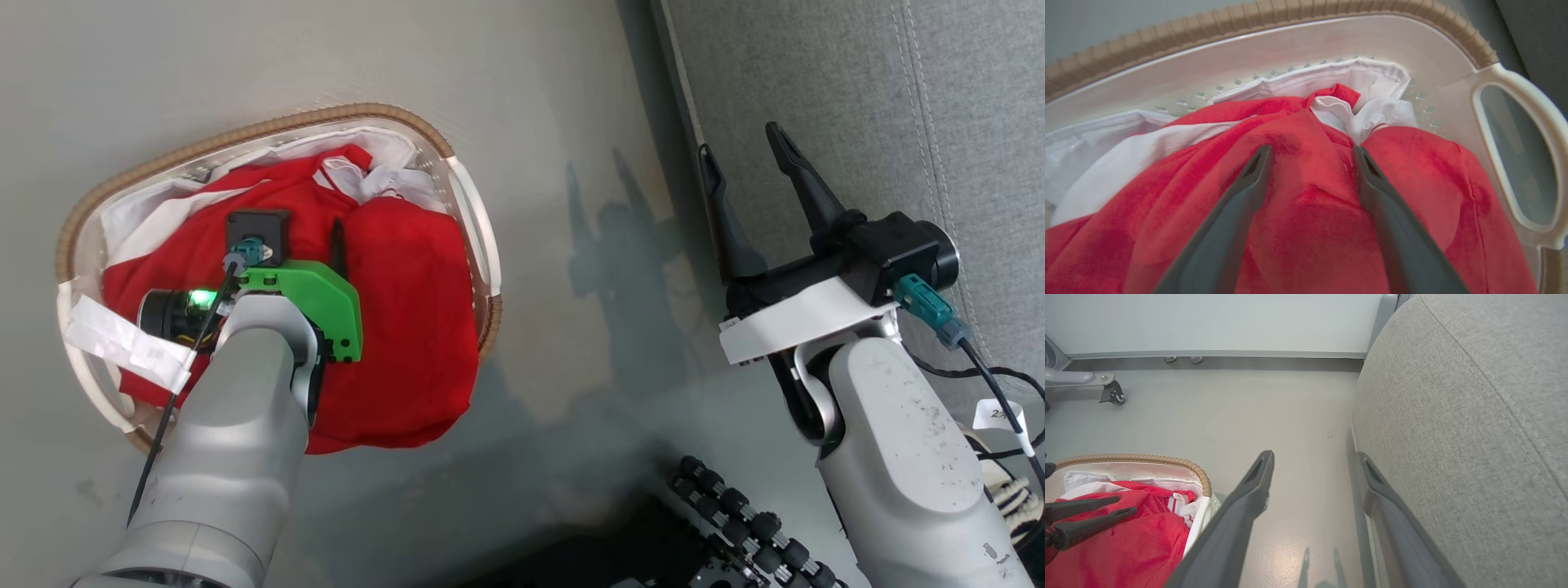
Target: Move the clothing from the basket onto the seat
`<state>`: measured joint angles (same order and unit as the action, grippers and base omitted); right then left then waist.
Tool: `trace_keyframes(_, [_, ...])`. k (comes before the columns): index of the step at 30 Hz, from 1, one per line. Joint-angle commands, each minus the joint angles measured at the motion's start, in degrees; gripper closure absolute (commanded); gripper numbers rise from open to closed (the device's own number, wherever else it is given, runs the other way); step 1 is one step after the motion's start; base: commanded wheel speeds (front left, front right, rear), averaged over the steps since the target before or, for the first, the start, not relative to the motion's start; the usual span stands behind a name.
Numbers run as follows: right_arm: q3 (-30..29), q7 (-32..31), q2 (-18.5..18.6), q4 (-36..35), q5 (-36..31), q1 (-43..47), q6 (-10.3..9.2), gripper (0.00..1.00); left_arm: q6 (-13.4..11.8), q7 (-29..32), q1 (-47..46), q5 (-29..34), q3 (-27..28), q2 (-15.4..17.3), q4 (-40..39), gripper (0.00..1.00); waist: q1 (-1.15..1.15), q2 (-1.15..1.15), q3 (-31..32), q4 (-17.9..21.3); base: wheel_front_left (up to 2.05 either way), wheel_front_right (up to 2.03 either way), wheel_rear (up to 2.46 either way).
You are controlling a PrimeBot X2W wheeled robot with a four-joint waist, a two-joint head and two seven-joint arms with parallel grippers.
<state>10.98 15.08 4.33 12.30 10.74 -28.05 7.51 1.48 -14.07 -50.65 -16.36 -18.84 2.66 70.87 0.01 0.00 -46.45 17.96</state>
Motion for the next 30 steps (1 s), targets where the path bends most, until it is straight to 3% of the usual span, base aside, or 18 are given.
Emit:
trace_keyframes(1, [0.02, 0.13, -0.26, 0.37, 0.42, -0.51, -0.04, 0.0, -0.38, 0.51, -0.67, -0.19, -0.26, 0.42, 0.74, 0.0, -0.01, 0.0, -0.83, 0.89, 0.0, 0.0, 0.0])
trace_keyframes(20, [1.74, 0.13, -0.87, 1.82, 0.72, -0.12, -0.04, 0.0, -4.61, 13.54, 3.07, 0.41, -4.02, 1.0, 3.05, 0.01, -0.01, 0.0, 0.39, 0.17, 0.0, 0.0, 0.0])
trace_keyframes(21, [1.83, 0.13, -0.88, 1.92, 0.88, -0.14, -0.04, 0.0, -4.31, 14.39, 3.31, 0.28, -4.13, 1.08, 3.07, 0.51, -0.01, 0.0, 0.55, 0.19, 0.0, 0.0, 0.0])
trace_keyframes(22, [1.89, 0.13, -0.89, 1.98, 0.93, -0.17, -0.04, 0.0, -4.11, 14.88, 3.39, 0.28, -4.21, 1.21, 3.09, 0.72, -0.01, 0.0, 0.65, 0.2, 0.0, 0.0, 0.0])
trace_keyframes(23, [2.01, 0.13, -0.94, 2.02, 0.91, -0.17, -0.04, 0.0, -3.96, 15.29, 3.43, 0.13, -4.19, 1.32, 3.08, 1.0, -0.01, 0.0, 0.77, 0.23, 0.0, 0.0, 0.0])
trace_keyframes(30, [1.73, 0.13, -0.99, 2.49, 1.55, 0.05, -0.04, 0.0, -2.06, 16.95, 4.07, -0.96, -4.26, 1.5, 3.1, 1.0, -0.01, 0.0, 1.78, 0.32, 0.0, 0.0, 0.0])
